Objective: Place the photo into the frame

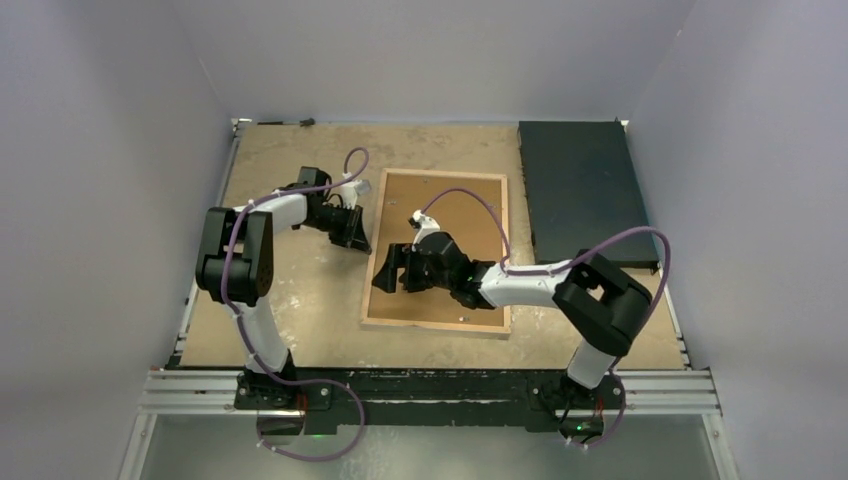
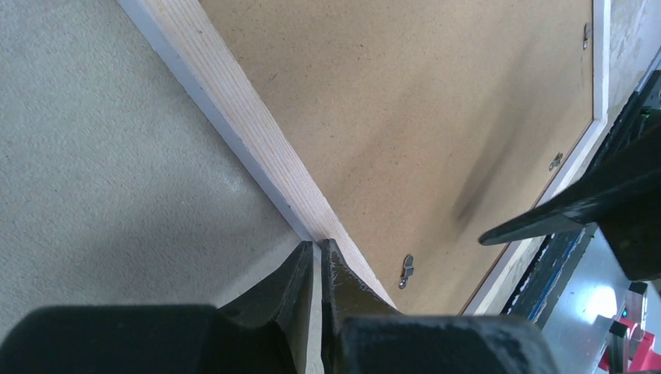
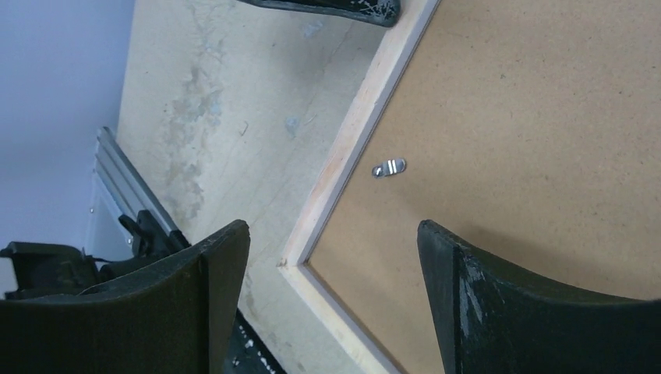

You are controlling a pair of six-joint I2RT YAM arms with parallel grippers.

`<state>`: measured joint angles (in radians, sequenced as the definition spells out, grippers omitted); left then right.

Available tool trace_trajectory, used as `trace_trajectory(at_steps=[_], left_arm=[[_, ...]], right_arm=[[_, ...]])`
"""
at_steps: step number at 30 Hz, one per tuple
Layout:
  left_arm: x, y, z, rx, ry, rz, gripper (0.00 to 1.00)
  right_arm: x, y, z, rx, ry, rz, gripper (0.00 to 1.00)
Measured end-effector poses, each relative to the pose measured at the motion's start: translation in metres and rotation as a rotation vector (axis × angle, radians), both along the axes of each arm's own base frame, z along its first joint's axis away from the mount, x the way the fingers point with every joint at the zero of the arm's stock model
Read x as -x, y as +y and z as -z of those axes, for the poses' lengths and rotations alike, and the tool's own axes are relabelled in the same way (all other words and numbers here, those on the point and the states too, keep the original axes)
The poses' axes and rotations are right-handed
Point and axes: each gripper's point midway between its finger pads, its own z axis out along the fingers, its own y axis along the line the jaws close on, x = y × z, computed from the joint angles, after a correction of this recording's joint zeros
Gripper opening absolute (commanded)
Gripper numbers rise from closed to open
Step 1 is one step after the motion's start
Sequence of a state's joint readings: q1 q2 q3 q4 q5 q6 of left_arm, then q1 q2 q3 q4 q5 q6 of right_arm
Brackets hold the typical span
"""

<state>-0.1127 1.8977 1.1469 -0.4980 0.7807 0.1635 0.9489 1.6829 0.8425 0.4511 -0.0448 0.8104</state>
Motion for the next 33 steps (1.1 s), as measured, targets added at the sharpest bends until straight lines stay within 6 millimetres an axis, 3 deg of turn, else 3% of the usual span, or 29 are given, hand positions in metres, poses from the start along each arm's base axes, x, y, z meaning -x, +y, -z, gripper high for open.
trace_trajectory(at_steps=[7, 17, 33], left_arm=[[0.001, 0.0, 0.0, 0.001, 0.007, -0.004, 0.0], [0.001, 0.0, 0.0, 0.001, 0.009, -0.004, 0.0], [0.001, 0.0, 0.0, 0.001, 0.008, -0.003, 0.0]], right_arm=[[-0.007, 0.014, 0.02, 0.006, 0.019, -0.006, 0.79], [-0.01, 0.028, 0.023, -0.019, 0.027, -0.029, 0.79], [-0.009, 0.033, 0.029, -0.026, 0.058, -0.032, 0.78]])
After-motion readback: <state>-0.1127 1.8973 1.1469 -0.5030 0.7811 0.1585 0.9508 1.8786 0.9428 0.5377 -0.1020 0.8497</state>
